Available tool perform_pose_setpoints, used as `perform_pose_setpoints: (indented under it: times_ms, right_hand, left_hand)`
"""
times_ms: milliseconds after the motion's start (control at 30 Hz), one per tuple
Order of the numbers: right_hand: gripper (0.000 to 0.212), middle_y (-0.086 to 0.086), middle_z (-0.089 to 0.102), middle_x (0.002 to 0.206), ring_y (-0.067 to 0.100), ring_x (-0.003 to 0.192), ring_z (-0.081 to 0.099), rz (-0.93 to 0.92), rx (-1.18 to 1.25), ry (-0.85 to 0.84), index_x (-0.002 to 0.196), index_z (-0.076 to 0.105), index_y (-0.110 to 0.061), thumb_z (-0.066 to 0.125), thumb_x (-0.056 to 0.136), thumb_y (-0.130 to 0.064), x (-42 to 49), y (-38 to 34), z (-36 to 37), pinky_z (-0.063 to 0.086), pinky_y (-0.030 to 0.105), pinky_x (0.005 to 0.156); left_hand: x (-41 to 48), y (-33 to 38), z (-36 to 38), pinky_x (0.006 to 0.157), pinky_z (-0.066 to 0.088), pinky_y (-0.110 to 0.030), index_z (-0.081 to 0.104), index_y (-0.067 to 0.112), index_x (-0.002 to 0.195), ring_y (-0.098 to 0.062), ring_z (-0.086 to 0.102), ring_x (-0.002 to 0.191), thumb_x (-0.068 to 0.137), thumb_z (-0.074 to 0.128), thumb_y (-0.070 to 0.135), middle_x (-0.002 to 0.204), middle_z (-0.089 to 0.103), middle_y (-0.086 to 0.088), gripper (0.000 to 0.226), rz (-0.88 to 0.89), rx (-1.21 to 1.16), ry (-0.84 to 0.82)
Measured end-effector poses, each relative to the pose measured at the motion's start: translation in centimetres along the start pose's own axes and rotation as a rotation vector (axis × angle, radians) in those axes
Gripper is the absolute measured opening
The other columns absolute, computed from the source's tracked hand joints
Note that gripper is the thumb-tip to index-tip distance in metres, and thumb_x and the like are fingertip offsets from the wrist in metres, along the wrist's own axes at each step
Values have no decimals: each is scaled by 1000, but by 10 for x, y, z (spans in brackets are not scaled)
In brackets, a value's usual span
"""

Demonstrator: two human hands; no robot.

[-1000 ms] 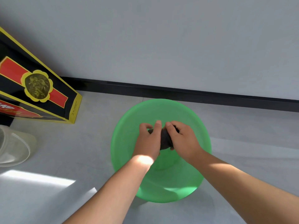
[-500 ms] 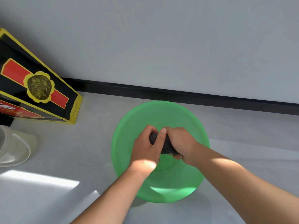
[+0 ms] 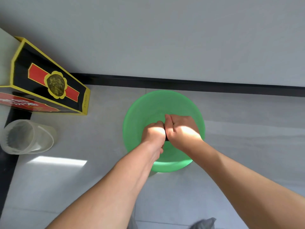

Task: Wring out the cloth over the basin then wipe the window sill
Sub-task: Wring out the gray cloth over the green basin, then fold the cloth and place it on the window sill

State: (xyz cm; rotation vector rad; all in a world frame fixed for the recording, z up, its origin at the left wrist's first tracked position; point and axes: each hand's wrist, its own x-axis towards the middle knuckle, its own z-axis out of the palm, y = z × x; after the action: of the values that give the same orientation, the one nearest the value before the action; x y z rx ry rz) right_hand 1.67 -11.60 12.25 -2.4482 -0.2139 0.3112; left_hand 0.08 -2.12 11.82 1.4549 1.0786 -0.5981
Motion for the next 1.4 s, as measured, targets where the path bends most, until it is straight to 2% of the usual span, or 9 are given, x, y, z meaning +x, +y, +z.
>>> perform_pose_setpoints:
  times_ms: [167,367,500,667,800,967,1067,1167,1400]
  right_hand:
    - [39,-5,33,49,32,45,45,-133,-79,-21,62,31,-23,32,100,-31,-1,-15,-10,30,30,47]
    - [43,-7,39,54,17,56,36,450,502,80,59,40,-15,49,98,-32,-19,-22,-24,31,36,60]
    - [48,-5,35,59,15,58,34,403,635,-4,65,45,-3,51,93,-42,-37,-47,-63,30,32,58]
    - [26,-15,53,57,8,59,48,414,721,-24,70,64,-15,66,91,-30,-68,-105,-136,41,28,62]
    - [12,-13,63,67,6,66,56,439,803,-30,80,71,-17,73,89,-24,-98,-153,-203,44,20,65]
    - [15,-9,69,79,7,76,62,535,887,36,84,73,-22,76,77,-35,-129,-203,-282,49,19,71]
    - [19,-1,70,86,12,80,63,593,920,0,85,72,-26,70,80,-45,-145,-218,-328,53,28,73]
    - [18,7,71,97,18,82,70,649,989,-42,96,70,-20,65,95,-37,-155,-219,-377,61,37,71]
    - [17,13,74,100,25,86,72,562,1059,66,102,70,-14,66,95,-29,-135,-187,-471,60,55,82]
  left_hand:
    - [-14,6,-10,45,27,-21,51,15,68,-22,39,48,95,43,35,61,49,-5,35,85,29,58]
    - [-49,15,-31,69,49,-40,54,20,84,-26,58,72,92,44,57,75,60,1,39,328,135,2]
    - [-94,30,-46,72,45,-33,50,18,84,-14,53,72,96,52,49,77,56,7,33,432,147,-70]
    - [-171,63,-71,84,54,-39,50,20,114,-17,62,96,90,65,47,106,61,2,39,364,103,-45]
    - [-247,100,-89,81,59,-49,58,19,100,-20,69,92,77,65,63,101,69,-3,51,280,40,-107]
    - [-329,145,-97,64,58,-36,54,23,100,-18,66,64,97,48,51,94,67,-3,29,272,206,-224]
    - [-370,175,-87,63,56,-31,54,24,100,-13,63,72,97,52,45,94,64,2,21,394,281,-282]
    - [-403,204,-63,82,57,-38,57,32,100,-9,63,89,94,61,41,97,66,7,11,510,315,-329]
    - [-445,268,25,95,42,-29,49,33,123,-11,53,111,97,55,36,125,53,3,27,671,338,-227]
